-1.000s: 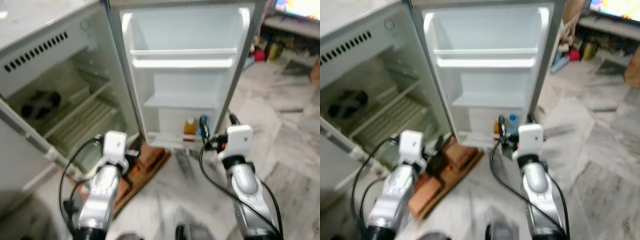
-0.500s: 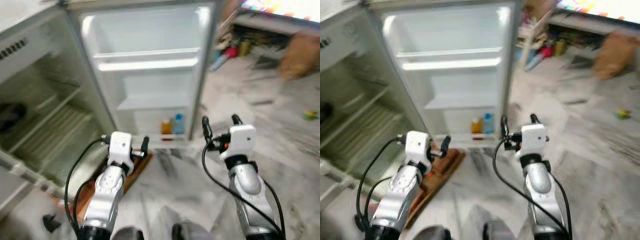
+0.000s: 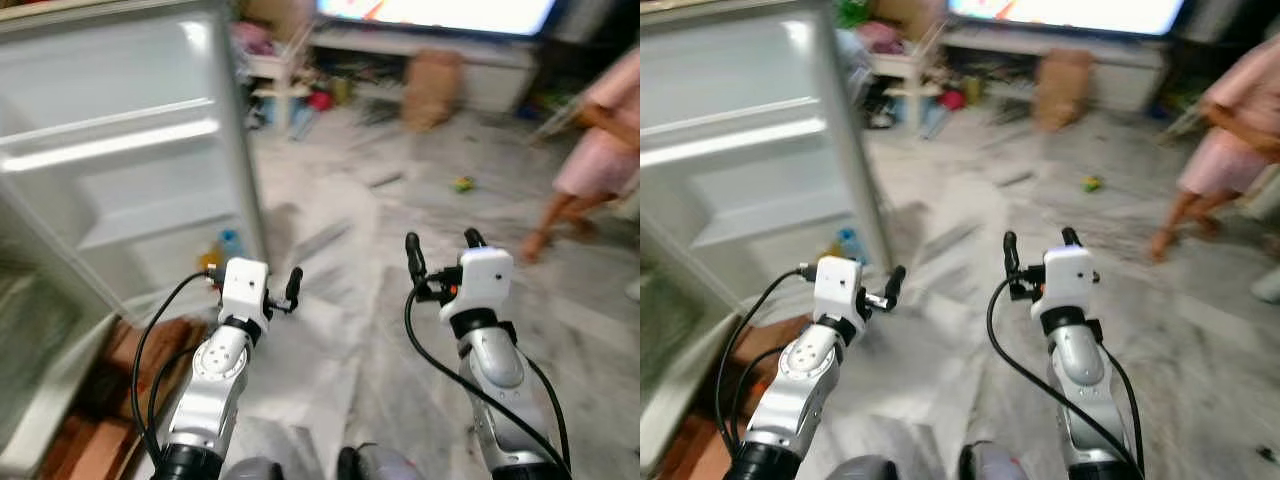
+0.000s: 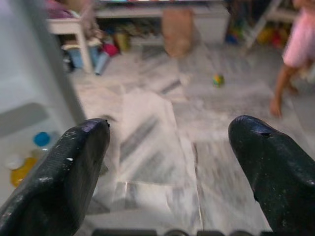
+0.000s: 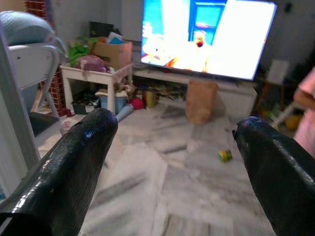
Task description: Restocking fridge
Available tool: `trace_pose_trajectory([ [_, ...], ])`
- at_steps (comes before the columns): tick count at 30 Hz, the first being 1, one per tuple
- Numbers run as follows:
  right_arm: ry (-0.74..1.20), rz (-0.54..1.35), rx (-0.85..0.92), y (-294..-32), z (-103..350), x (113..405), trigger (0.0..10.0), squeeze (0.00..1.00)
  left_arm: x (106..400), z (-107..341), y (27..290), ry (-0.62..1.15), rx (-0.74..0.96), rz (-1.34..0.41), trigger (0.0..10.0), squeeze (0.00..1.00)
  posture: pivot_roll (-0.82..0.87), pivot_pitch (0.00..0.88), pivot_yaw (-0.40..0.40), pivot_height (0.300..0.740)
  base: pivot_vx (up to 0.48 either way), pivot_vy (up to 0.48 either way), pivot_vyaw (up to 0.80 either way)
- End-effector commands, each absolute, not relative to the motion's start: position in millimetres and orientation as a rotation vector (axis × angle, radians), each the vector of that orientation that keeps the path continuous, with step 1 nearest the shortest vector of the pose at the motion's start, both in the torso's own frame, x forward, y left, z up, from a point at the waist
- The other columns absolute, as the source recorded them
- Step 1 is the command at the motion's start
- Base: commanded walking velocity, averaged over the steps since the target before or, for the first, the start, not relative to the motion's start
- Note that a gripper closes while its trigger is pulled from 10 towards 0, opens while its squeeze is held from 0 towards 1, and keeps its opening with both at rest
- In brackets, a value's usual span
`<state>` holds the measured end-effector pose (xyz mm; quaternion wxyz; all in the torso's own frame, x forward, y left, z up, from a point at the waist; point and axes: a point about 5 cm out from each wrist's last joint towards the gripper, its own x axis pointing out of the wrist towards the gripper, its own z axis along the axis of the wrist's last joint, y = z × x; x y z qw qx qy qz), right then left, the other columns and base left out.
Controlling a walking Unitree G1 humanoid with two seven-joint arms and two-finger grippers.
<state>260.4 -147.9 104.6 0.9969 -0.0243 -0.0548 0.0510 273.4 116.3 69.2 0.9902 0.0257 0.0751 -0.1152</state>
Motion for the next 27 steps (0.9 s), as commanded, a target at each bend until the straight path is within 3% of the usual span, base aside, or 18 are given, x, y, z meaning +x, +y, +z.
trace_pose_trajectory([
  [1, -0.119, 0.108, -0.058, -148.4, 108.6, 263.4, 10.0, 0.0, 273.0, 70.7, 116.6, 0.14, 0.055, -0.233, 10.0, 0.0, -0.01, 0.097, 0.045, 0.74, 0.0, -0.409, -0.8],
  [10, -0.126, 0.109, -0.058, -147.8, 110.1, 263.0, 10.0, 0.0, 274.0, 71.1, 116.2, 0.136, 0.062, -0.24, 10.0, 0.0, -0.01, 0.098, 0.046, 0.74, 0.065, -0.383, -0.8],
  [27, -0.142, 0.119, -0.067, -145.1, 112.2, 263.3, 10.0, 0.0, 276.4, 71.3, 119.9, 0.134, 0.063, -0.238, 10.0, 0.0, -0.02, 0.097, 0.058, 0.74, 0.469, -0.015, -0.8],
])
